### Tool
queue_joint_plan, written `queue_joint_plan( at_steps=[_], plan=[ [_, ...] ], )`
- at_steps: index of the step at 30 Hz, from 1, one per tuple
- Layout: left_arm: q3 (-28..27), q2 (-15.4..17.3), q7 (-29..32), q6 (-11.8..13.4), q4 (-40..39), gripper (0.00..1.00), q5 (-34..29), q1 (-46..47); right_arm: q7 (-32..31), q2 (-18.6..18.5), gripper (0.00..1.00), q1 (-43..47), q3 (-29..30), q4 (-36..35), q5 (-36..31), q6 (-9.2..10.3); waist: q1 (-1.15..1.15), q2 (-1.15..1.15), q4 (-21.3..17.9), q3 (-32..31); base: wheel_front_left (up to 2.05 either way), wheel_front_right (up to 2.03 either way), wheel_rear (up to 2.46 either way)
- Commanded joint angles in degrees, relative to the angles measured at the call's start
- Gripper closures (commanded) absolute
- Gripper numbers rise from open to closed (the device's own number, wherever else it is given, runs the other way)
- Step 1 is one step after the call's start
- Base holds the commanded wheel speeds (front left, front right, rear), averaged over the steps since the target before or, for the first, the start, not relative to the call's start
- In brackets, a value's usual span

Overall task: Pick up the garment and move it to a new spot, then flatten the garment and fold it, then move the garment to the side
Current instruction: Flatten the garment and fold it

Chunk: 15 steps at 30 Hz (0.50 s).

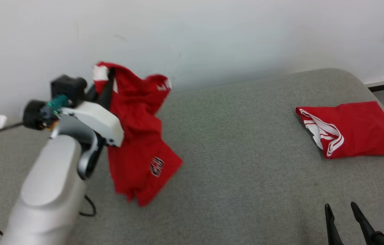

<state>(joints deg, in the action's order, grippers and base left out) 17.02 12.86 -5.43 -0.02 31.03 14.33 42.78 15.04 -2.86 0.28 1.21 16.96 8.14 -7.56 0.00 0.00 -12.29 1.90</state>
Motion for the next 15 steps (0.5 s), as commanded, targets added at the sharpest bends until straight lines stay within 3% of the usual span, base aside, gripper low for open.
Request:
queue_joint_plan(
  at_steps=[1, 8, 15],
  plan=[
    [-0.77, 1.62, 1.5, 0.14, -1.79, 1.0, 0.27, 0.89, 0.15, -0.11, 0.0, 0.77, 0.16, 0.06, -0.62, 0.16, 0.0, 0.0, 0.53, -0.59, 0.0, 0.0, 0.0],
    [-2.46, 5.3, 6.88, -0.47, -8.61, 1.0, 1.65, 3.91, 0.15, -0.11, 0.0, 0.45, -0.23, 0.2, -0.29, 0.16, 0.0, 0.0, 1.98, -1.44, 0.0, 0.0, 0.0],
    [-2.25, 4.01, 9.51, -0.82, -12.0, 1.0, 3.95, 1.56, 0.15, -0.12, 0.0, 0.2, -0.74, 0.4, 0.36, 0.16, 0.0, 0.0, 2.44, -1.92, 0.0, 0.0, 0.0]
  ],
)
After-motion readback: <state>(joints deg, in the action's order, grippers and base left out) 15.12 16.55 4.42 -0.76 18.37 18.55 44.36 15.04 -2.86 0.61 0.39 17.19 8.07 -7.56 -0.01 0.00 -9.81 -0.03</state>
